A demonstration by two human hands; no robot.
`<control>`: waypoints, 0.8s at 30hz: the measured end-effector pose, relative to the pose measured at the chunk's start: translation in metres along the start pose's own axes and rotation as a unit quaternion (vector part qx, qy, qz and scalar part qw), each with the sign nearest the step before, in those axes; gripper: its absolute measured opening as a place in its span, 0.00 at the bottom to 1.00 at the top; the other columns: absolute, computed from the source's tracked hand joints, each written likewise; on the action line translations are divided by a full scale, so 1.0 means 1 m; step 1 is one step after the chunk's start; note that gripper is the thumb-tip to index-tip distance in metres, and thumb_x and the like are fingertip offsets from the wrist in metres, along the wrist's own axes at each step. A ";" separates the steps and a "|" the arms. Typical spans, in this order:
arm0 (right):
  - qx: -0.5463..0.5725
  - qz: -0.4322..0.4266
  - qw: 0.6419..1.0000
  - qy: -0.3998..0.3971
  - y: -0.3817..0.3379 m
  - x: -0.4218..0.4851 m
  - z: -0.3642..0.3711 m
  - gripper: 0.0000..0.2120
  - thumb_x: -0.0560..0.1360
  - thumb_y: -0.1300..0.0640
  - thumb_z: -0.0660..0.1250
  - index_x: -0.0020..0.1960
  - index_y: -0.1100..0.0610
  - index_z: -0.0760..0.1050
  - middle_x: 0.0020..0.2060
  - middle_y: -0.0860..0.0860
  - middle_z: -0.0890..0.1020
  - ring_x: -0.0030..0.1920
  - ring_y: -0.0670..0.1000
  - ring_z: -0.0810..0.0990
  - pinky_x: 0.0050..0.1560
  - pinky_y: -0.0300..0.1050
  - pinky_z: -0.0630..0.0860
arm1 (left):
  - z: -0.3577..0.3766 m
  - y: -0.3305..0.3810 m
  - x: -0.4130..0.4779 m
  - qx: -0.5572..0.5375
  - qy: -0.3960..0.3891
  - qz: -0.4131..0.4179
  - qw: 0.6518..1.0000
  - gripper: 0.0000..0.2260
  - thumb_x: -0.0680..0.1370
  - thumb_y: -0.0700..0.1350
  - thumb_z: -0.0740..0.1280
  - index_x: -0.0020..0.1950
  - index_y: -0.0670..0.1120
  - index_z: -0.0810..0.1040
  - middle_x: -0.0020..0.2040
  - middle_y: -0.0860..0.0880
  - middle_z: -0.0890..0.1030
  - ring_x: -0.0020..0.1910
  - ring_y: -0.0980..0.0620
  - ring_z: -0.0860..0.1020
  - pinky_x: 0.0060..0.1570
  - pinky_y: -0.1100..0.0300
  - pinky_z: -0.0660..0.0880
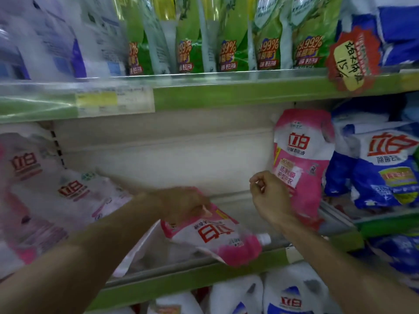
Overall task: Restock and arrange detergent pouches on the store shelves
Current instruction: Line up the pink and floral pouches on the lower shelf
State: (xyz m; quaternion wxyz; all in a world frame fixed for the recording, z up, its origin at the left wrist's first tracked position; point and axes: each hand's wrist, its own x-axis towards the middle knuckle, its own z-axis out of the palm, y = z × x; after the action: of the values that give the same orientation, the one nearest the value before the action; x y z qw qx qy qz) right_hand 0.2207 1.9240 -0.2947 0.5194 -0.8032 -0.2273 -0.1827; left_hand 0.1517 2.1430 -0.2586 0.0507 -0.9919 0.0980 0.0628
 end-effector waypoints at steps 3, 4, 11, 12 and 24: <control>0.013 0.018 1.000 -0.003 -0.004 -0.001 -0.004 0.05 0.78 0.63 0.64 0.48 0.54 0.76 0.47 0.58 0.79 0.42 0.52 0.77 0.40 0.42 0.71 | -0.006 0.012 0.014 0.011 -0.003 0.023 1.000 0.18 0.82 0.54 0.60 0.72 0.54 0.72 0.71 0.51 0.74 0.68 0.49 0.73 0.66 0.58 0.67; 0.010 0.017 1.000 0.001 -0.005 -0.001 -0.008 0.06 0.78 0.63 0.64 0.48 0.53 0.75 0.46 0.56 0.79 0.42 0.51 0.77 0.40 0.40 0.71 | -0.006 0.017 0.022 0.010 -0.018 0.030 0.999 0.20 0.82 0.56 0.59 0.73 0.54 0.70 0.72 0.50 0.73 0.70 0.48 0.71 0.68 0.56 0.66; -0.029 0.027 0.999 0.014 -0.002 0.005 -0.035 0.07 0.78 0.65 0.63 0.46 0.53 0.74 0.44 0.53 0.79 0.39 0.44 0.74 0.36 0.28 0.66 | 0.006 0.036 0.070 -0.054 -0.081 0.074 0.992 0.19 0.81 0.57 0.61 0.71 0.55 0.71 0.68 0.51 0.75 0.59 0.52 0.74 0.56 0.60 0.68; -0.032 0.026 0.999 0.015 -0.001 0.006 -0.036 0.07 0.78 0.65 0.63 0.46 0.53 0.75 0.44 0.52 0.79 0.39 0.44 0.75 0.36 0.28 0.66 | 0.005 0.035 0.075 -0.066 -0.091 0.090 0.990 0.18 0.81 0.56 0.63 0.69 0.53 0.72 0.64 0.50 0.76 0.55 0.53 0.74 0.53 0.61 0.68; -0.024 0.090 0.995 0.046 0.014 0.016 -0.043 0.08 0.79 0.62 0.66 0.45 0.51 0.73 0.38 0.44 0.78 0.40 0.41 0.76 0.32 0.25 0.67 | -0.005 0.030 0.079 -0.124 -0.109 0.134 0.977 0.11 0.81 0.54 0.64 0.55 0.49 0.80 0.42 0.59 0.77 0.40 0.63 0.74 0.38 0.68 0.68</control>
State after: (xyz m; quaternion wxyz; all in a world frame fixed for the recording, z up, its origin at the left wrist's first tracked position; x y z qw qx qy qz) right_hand 0.2393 1.8822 -0.2802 0.5246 -0.8232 -0.1252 -0.1775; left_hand 0.2229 2.0978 -0.2666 -0.0716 -0.9554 0.2154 0.1888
